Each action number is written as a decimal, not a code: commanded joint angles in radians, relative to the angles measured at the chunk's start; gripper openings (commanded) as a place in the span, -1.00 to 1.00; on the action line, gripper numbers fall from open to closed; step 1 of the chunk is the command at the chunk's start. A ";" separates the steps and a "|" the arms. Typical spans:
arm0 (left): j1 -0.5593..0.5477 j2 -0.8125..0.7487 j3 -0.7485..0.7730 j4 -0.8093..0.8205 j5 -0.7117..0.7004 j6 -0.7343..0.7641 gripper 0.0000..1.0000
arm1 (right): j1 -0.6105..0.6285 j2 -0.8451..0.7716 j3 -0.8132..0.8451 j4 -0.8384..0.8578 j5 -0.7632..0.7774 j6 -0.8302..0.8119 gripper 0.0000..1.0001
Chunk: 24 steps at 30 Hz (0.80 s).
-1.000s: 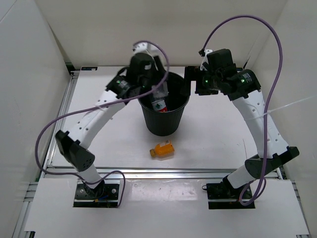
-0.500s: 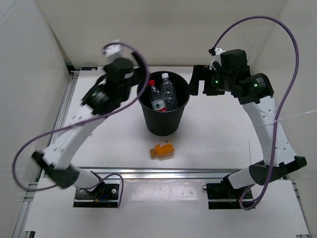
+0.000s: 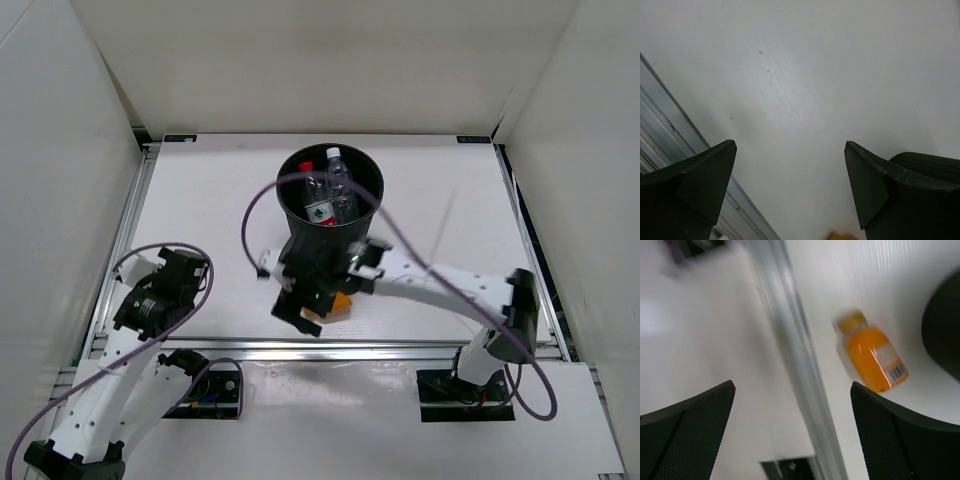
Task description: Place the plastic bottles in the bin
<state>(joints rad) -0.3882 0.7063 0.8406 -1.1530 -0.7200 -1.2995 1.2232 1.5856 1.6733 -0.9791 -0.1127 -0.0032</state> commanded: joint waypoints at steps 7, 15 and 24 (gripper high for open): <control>0.006 -0.100 -0.156 -0.180 0.169 -0.268 1.00 | 0.090 0.151 -0.297 0.109 0.533 -0.158 0.86; 0.006 -0.166 -0.161 -0.189 0.231 -0.216 1.00 | 0.079 0.186 -0.461 0.433 0.613 -0.270 0.85; 0.006 -0.195 -0.161 -0.218 0.240 -0.227 1.00 | 0.052 0.243 -0.529 0.464 0.401 -0.252 0.54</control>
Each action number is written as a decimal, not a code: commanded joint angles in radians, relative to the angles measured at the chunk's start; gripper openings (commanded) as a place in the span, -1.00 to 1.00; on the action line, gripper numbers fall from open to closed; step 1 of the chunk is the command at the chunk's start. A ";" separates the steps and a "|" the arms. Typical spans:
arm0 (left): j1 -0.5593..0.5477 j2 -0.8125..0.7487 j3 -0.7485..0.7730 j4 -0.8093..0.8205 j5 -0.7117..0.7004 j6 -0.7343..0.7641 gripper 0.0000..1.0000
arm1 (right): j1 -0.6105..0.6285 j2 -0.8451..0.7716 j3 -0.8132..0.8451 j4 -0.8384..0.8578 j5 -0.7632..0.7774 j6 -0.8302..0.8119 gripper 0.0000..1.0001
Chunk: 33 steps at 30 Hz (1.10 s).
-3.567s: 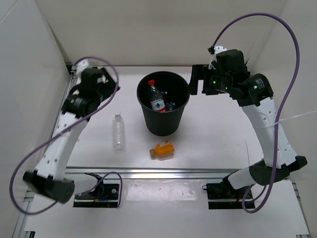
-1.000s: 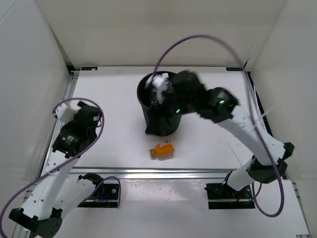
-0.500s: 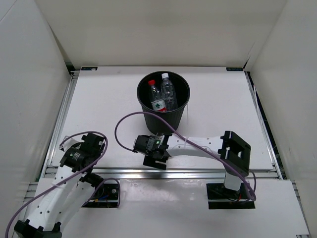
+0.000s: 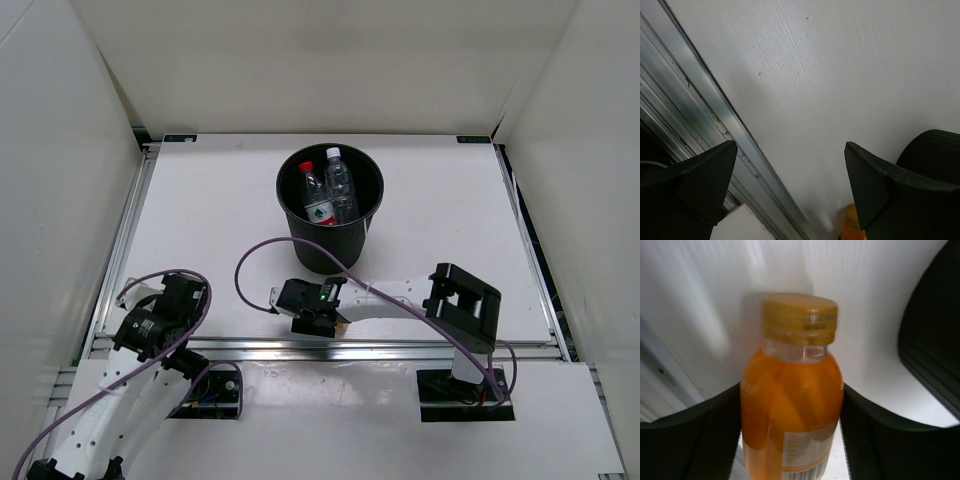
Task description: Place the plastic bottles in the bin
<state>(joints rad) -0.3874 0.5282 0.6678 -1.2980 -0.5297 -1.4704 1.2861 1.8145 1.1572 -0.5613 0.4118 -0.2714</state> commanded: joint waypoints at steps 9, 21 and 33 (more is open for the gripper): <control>0.005 -0.106 -0.017 -0.083 0.005 -0.189 1.00 | -0.011 -0.061 0.613 -0.497 -0.292 0.251 -0.62; 0.005 -0.014 -0.017 -0.006 -0.032 -0.082 1.00 | -0.408 -0.140 1.064 -0.284 -0.497 0.314 -0.11; 0.005 0.056 0.003 0.052 -0.021 0.050 1.00 | -0.619 -0.135 0.908 -0.296 -0.683 0.466 1.00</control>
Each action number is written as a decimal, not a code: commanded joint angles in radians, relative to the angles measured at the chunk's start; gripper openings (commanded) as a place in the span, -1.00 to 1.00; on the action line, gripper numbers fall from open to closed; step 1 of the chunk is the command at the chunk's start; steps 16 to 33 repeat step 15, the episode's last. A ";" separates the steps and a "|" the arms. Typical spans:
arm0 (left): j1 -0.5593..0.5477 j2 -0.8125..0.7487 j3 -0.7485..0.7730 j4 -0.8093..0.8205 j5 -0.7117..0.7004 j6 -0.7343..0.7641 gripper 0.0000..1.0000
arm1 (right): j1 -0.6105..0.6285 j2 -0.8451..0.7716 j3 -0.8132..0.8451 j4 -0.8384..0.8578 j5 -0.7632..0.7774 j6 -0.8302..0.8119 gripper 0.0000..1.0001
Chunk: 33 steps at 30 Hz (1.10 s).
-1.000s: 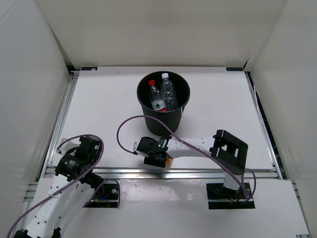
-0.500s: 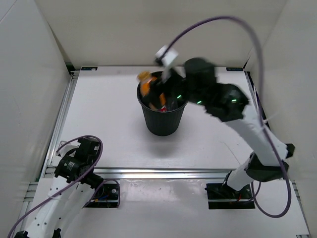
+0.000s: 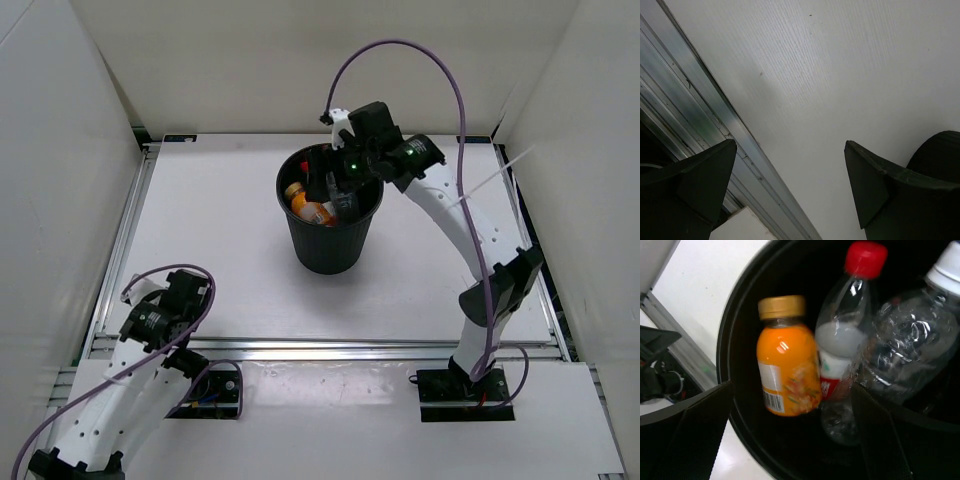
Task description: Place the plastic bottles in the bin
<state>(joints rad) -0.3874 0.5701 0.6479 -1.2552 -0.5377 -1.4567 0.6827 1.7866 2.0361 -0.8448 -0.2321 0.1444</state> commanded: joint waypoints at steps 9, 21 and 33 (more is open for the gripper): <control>0.005 0.201 0.292 -0.027 -0.204 0.255 1.00 | -0.336 -0.203 0.118 -0.165 -0.268 0.190 1.00; 0.005 0.359 0.426 -0.087 -0.450 0.256 1.00 | -0.514 -0.363 -0.056 -0.142 -0.282 0.178 1.00; 0.005 0.359 0.426 -0.087 -0.450 0.256 1.00 | -0.514 -0.363 -0.056 -0.142 -0.282 0.178 1.00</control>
